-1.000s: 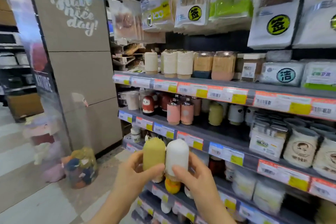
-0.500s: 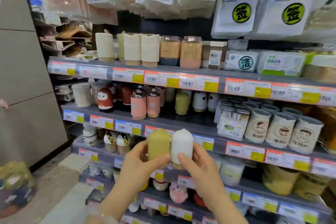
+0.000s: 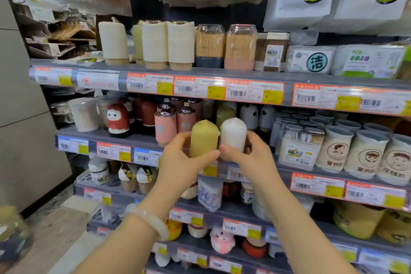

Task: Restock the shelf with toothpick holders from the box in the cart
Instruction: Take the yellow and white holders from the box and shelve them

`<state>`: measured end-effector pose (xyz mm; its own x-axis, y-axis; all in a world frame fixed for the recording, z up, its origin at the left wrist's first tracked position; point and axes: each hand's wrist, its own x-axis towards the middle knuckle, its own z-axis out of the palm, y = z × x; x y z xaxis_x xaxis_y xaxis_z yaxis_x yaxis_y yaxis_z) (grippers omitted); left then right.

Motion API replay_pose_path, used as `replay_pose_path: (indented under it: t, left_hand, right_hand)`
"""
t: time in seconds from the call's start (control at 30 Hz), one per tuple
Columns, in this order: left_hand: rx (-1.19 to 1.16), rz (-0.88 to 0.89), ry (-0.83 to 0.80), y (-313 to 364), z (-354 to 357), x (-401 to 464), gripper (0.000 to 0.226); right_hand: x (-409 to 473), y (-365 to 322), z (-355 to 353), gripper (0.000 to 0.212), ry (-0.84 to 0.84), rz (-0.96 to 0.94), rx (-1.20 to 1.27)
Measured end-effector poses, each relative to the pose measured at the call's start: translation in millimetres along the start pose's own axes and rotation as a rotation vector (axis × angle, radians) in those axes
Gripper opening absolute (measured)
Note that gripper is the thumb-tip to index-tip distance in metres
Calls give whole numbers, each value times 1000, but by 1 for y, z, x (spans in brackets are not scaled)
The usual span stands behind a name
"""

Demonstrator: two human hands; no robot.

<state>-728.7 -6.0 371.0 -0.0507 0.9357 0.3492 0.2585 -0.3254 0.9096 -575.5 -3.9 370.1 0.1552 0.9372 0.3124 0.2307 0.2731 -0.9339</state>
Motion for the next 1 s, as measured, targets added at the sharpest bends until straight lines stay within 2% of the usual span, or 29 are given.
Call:
replay_pose_path:
  t: [0.23, 0.37, 0.5, 0.6, 0.7, 0.77, 1.0]
  left_hand:
    - [160, 102, -38, 1, 3, 29, 49]
    - [250, 74, -77, 2, 6, 42, 60]
    - [381, 73, -96, 3, 11, 52, 53]
    - [469, 55, -95, 3, 18, 55, 58]
    - [538, 23, -93, 1, 24, 57, 61]
    - [586, 5, -86, -2, 25, 58, 61]
    - [597, 37, -99, -14, 21, 58, 51]
  right_hand:
    - [9, -8, 0, 45, 30, 79, -98]
    - [18, -13, -4, 41, 47, 126, -158]
    - [31, -14, -9, 42, 83, 121, -212]
    - [41, -10, -12, 37, 54, 157, -280]
    - [48, -7, -12, 53, -22, 201, -426]
    - [50, -6, -11, 54, -61, 217, -481]
    - [51, -1, -10, 54, 35, 262, -451]
